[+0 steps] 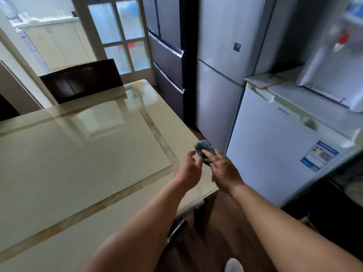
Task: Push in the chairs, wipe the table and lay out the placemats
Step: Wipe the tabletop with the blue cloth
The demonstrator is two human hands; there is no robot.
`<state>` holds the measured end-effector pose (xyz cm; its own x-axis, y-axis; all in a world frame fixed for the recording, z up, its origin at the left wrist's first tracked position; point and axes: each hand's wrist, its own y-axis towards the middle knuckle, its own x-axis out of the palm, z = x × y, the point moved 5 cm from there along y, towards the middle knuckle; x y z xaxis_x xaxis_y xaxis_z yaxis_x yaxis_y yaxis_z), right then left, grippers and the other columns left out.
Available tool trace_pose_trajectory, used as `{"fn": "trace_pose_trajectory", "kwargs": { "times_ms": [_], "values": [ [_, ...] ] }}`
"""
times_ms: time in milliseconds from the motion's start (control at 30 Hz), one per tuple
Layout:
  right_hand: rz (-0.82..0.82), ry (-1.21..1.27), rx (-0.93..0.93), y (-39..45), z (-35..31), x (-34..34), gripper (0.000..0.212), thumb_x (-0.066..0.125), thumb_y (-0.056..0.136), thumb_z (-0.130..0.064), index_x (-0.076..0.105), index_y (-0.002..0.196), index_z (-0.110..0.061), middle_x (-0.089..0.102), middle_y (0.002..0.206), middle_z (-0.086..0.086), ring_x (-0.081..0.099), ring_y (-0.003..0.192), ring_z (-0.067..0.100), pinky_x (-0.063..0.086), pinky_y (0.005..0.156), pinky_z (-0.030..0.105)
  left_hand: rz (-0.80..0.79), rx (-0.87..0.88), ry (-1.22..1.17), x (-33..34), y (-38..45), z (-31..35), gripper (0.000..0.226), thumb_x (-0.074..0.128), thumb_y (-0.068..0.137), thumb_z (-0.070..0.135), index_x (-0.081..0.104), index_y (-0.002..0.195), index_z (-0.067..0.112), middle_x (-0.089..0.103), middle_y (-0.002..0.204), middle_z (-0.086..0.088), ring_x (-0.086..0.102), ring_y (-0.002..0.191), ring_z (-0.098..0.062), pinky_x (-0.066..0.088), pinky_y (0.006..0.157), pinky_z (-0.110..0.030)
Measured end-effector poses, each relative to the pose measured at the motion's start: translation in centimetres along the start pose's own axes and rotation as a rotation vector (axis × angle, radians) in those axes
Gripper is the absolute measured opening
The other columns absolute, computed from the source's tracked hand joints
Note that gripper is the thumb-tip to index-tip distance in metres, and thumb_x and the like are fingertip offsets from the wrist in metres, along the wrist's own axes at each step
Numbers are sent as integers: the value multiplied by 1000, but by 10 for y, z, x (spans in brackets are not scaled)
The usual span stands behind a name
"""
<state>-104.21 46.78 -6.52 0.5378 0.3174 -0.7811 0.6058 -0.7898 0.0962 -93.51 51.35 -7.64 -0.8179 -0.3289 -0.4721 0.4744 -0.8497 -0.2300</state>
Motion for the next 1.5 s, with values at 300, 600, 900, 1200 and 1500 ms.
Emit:
{"fn": "trace_pose_trajectory", "kwargs": {
  "times_ms": [300, 600, 900, 1200, 1500],
  "values": [
    [206, 105, 232, -65, 61, -96, 53, 47, 94, -14, 30, 143, -25, 59, 130, 6, 58, 113, 30, 45, 88, 33, -163, 106, -161, 99, -18, 95, 62, 68, 79, 20, 37, 132, 30, 63, 112, -7, 64, 101, -24, 52, 92, -43],
    [510, 75, 482, -208, 195, -225, 45, 48, 94, -13, 41, 136, -24, 47, 139, -4, 49, 124, 14, 40, 99, 26, -387, 214, -101, 300, -112, 202, 27, 61, 79, 13, 47, 99, 24, 60, 91, 0, 61, 88, -21, 54, 78, -34],
    [604, -80, 690, -372, 317, -354, 52, 48, 94, -13, 34, 144, -22, 42, 145, 4, 41, 132, 23, 34, 106, 32, -564, 264, -79, 497, -228, 282, 28, 67, 76, 23, 52, 99, 24, 63, 97, -4, 61, 90, -24, 54, 85, -42],
    [707, -246, 838, -523, 398, -424, 30, 56, 84, -17, 63, 113, -15, 68, 111, 8, 60, 103, 28, 43, 84, 32, -843, 354, 29, 642, -340, 308, 38, 72, 75, 18, 49, 105, 21, 59, 92, 2, 57, 79, -12, 50, 71, -27],
    [736, -585, 1112, -617, 446, -422, 33, 51, 81, -20, 67, 109, -26, 65, 120, -1, 53, 121, 25, 27, 99, 35, -1040, 686, 417, 741, -406, 280, 42, 64, 83, 34, 49, 118, 18, 57, 122, -8, 52, 114, -30, 45, 89, -38]
  ]
}}
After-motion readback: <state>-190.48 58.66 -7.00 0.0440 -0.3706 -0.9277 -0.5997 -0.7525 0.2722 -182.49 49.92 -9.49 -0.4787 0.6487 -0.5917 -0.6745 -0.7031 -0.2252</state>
